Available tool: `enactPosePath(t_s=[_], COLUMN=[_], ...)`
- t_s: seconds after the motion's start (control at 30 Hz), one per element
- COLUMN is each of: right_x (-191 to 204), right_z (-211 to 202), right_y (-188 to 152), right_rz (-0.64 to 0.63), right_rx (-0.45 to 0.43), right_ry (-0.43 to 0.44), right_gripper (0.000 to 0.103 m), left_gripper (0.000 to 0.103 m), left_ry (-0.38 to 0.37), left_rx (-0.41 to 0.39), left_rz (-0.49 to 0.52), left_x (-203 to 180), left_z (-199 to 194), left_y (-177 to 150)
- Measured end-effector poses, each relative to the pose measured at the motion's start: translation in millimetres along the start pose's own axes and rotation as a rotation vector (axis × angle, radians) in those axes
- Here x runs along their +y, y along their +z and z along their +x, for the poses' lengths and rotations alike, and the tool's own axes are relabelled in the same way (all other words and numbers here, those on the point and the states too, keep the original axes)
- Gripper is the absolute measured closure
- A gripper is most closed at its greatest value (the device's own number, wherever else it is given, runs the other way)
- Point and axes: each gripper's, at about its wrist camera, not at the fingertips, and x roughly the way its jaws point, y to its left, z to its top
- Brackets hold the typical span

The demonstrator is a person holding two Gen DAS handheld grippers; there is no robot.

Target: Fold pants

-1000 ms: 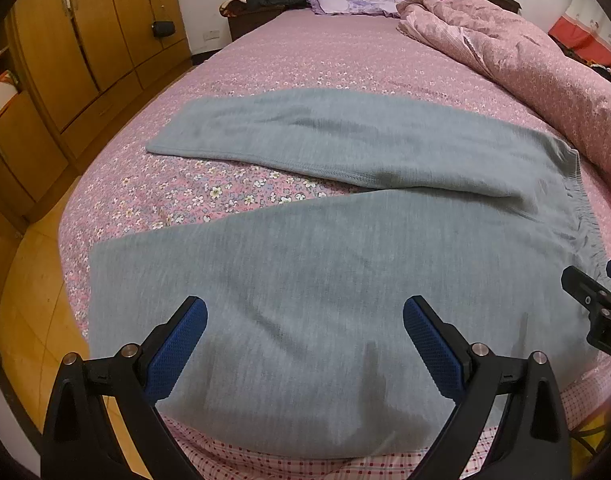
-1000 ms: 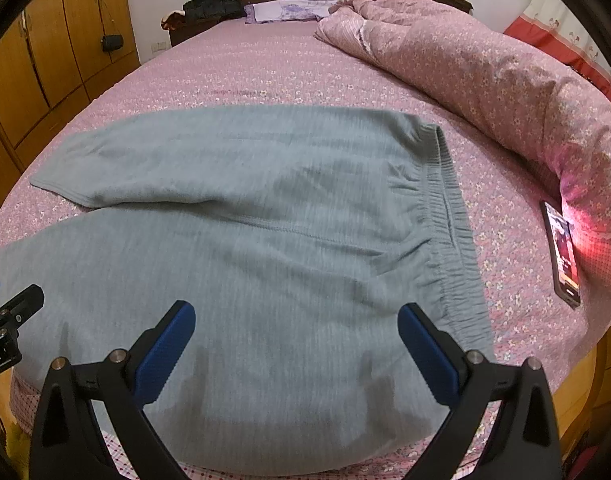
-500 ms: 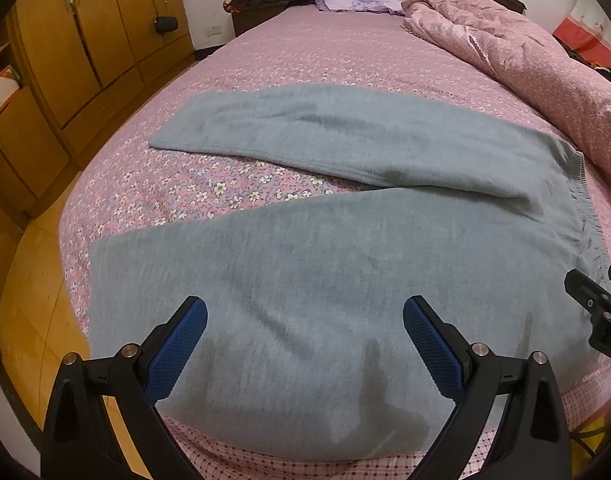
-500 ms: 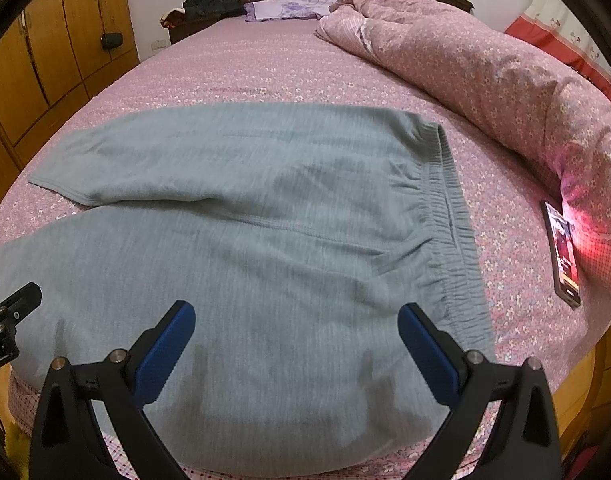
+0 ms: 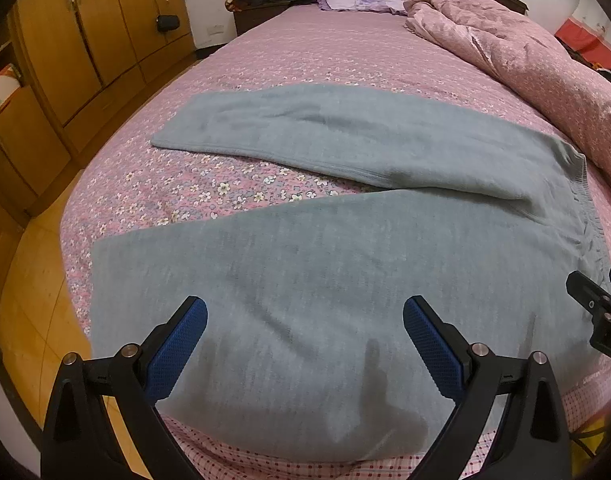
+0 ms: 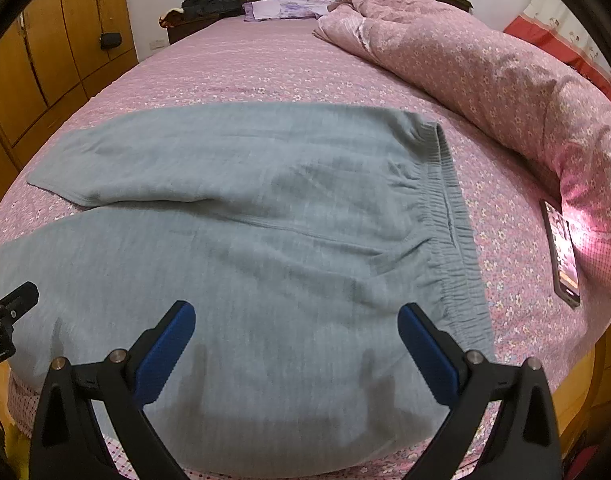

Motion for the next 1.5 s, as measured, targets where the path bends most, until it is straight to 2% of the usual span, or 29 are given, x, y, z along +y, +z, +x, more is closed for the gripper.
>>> enactPosePath(t_s=[0.67, 1.5], right_x=[3, 1], right_z=[5, 23], right_y=[3, 36], right_rz=[-0.017, -0.078], right_rx=[0.005, 0.017], right_ry=[-0.010, -0.038], right_gripper=[0.000, 0.000], left_gripper=[0.008, 0.008], left_ry=[0.008, 0.030], left_rx=[0.018, 0.050], left_rz=[0.017, 0.049], left_x=[2, 10], left_z=[5, 26], left_y=[5, 32])
